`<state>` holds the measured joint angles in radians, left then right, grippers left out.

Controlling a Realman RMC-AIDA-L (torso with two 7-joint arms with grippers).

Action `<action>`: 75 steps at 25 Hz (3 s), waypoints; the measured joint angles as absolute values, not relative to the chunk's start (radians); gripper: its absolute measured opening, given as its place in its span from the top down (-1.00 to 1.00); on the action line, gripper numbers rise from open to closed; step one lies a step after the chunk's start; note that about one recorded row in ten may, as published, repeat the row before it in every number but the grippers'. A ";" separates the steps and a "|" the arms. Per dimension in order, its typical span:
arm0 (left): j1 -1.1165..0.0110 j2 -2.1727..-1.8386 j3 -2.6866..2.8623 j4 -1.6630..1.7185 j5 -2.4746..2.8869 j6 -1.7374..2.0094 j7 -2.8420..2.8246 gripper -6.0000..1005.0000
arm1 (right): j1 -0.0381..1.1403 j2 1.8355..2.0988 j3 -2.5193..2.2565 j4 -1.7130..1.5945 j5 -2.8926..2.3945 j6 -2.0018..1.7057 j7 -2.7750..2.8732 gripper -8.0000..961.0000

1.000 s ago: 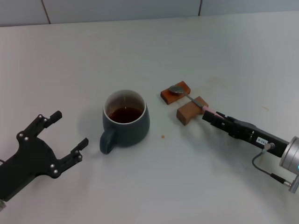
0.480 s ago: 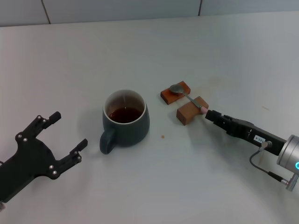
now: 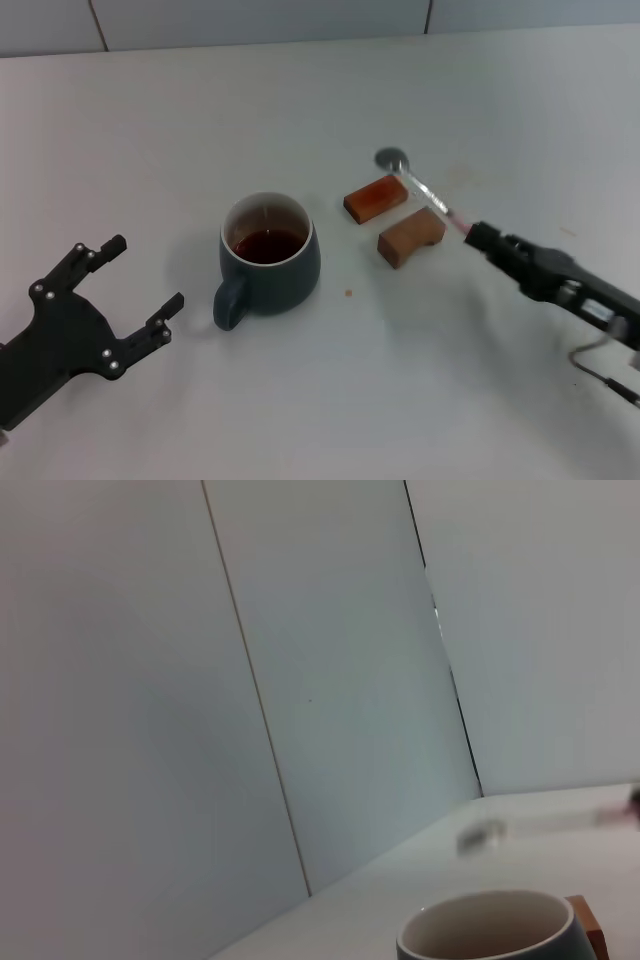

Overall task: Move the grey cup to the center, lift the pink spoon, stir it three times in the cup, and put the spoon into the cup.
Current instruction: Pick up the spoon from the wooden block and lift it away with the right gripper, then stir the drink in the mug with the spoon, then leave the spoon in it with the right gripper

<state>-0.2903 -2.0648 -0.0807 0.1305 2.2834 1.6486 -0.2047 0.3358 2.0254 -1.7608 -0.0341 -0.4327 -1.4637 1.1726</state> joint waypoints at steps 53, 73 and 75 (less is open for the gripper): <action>-0.325 -2.069 -0.061 0.095 2.289 1.534 -0.196 -0.66 | 1.080 1.918 -0.994 -1.409 -2.274 -2.002 2.574 0.73; -0.327 -2.068 -0.060 0.102 2.289 1.530 -0.196 -0.66 | 1.287 1.996 -1.134 -1.053 -2.456 -1.895 2.539 0.74; -0.324 -2.068 -0.060 0.102 2.289 1.530 -0.196 -0.66 | 1.291 1.999 -1.155 -1.030 -2.457 -1.876 2.538 0.74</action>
